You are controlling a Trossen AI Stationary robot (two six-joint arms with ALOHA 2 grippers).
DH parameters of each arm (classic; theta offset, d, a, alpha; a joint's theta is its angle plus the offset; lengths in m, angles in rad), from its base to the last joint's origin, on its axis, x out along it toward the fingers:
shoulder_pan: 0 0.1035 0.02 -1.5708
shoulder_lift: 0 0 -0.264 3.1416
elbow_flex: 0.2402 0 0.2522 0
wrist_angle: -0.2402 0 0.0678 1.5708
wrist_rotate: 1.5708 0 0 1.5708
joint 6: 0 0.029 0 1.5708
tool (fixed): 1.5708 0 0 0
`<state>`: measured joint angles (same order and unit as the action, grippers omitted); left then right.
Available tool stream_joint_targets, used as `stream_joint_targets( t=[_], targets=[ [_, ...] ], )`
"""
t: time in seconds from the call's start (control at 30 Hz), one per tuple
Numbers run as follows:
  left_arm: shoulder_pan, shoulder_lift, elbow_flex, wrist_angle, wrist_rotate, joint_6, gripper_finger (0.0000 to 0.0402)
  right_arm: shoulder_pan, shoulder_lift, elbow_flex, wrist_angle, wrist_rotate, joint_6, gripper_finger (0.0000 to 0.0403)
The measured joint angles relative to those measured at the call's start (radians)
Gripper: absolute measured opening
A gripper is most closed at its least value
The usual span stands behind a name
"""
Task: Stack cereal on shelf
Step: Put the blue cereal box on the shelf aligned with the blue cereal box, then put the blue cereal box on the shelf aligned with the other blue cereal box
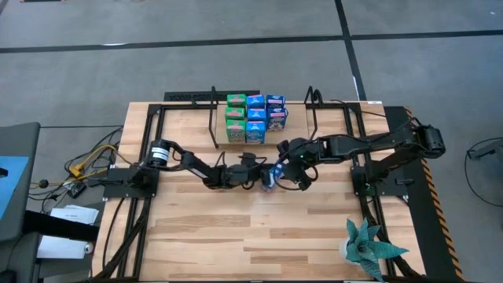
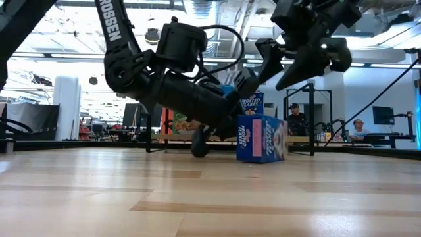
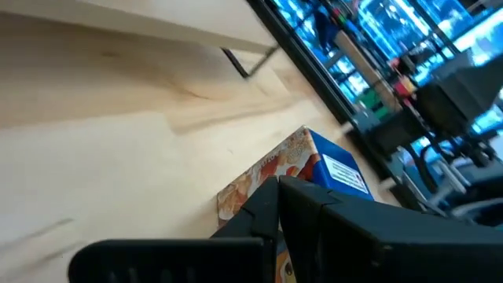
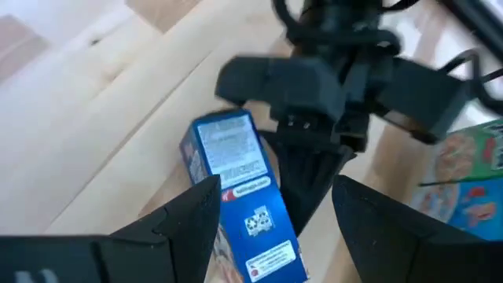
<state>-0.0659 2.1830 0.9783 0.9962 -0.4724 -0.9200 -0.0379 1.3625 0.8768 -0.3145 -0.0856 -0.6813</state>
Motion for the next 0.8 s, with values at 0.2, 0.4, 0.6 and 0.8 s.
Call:
stream_joint_targets(
  t=[0.2,0.4,0.6,0.8],
  targets=[
    [-0.003,0.004,0.035,-0.012,0.12,0.01,0.0,0.009,0.001,-0.001,-0.021,-0.027,0.084,0.027],
    [-0.008,0.005,0.043,-0.008,0.171,0.023,0.0,0.034,0.001,-0.001,-0.053,-0.049,0.143,0.027],
    [-0.002,0.004,0.043,-0.014,0.18,0.019,0.0,0.053,0.001,-0.001,-0.125,-0.049,0.193,0.0271],
    [-0.001,0.003,0.043,-0.015,0.181,0.012,0.0,0.049,0.002,-0.001,-0.118,-0.048,0.196,0.0293]
  ],
)
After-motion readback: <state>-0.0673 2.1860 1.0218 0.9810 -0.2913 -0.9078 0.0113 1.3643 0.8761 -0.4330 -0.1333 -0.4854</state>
